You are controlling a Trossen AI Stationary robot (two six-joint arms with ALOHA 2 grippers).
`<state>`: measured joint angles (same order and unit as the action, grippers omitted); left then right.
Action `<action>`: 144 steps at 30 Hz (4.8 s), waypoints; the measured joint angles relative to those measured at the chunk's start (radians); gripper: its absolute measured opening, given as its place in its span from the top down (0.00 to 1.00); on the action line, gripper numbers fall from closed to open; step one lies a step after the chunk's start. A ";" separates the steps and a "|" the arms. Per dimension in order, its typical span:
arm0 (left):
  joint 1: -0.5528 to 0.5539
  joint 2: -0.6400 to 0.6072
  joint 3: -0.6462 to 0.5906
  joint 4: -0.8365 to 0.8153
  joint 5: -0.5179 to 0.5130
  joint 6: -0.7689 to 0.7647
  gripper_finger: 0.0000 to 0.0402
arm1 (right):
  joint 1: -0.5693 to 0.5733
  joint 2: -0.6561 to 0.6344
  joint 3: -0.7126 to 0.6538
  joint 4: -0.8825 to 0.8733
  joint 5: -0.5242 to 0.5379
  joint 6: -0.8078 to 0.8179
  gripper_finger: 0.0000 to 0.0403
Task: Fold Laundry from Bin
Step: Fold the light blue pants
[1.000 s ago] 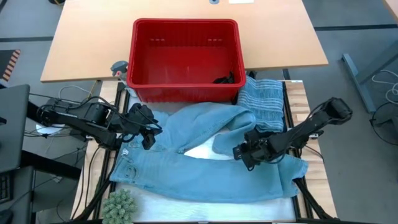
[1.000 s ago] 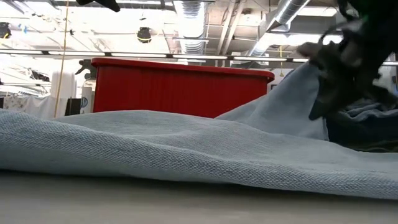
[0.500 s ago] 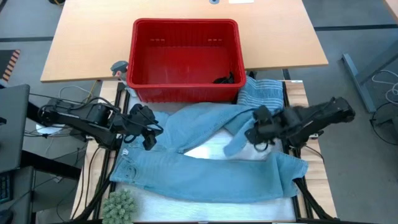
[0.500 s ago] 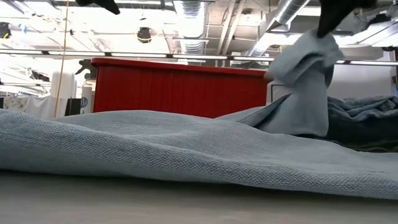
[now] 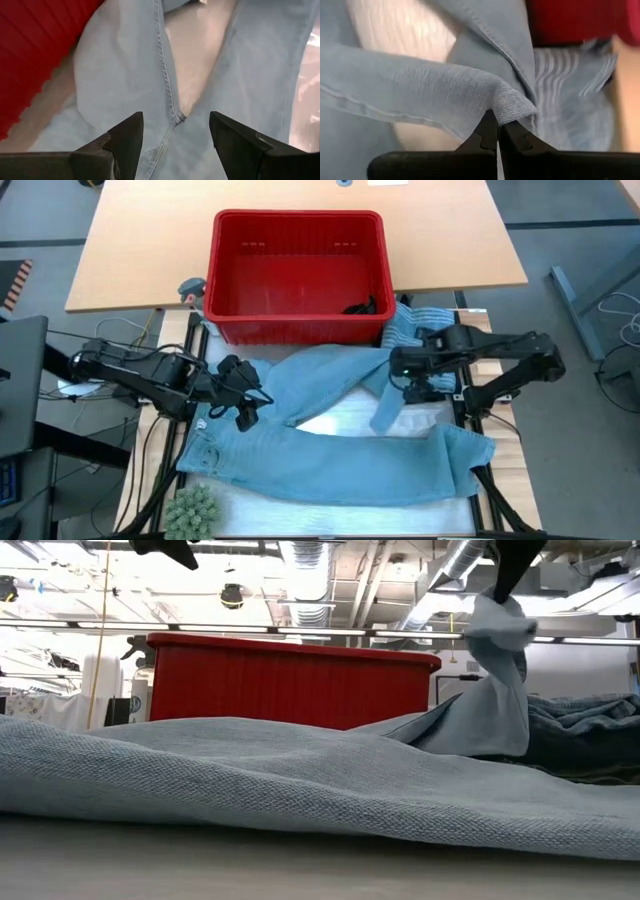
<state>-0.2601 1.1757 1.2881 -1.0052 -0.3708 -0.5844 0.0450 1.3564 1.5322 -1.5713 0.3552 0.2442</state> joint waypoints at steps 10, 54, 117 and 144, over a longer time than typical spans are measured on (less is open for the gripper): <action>-0.014 0.002 0.000 0.000 -0.006 -0.042 0.46 | 0.012 0.145 0.000 0.000 0.678 -0.808 0.94; 0.058 0.030 -0.166 0.470 0.124 0.115 0.46 | 0.797 0.451 -0.107 -0.002 0.303 -0.648 0.94; 0.372 0.915 0.282 1.090 0.234 0.878 0.98 | 0.701 0.449 -0.107 0.037 0.405 -0.571 0.93; 0.329 0.476 0.281 0.299 0.071 0.713 1.00 | 0.256 0.448 -0.045 -0.001 0.341 0.747 0.93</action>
<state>0.0689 1.6519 1.5692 -0.7061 -0.3000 0.1291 0.3011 1.8047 1.4870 -1.5719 0.6958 0.9916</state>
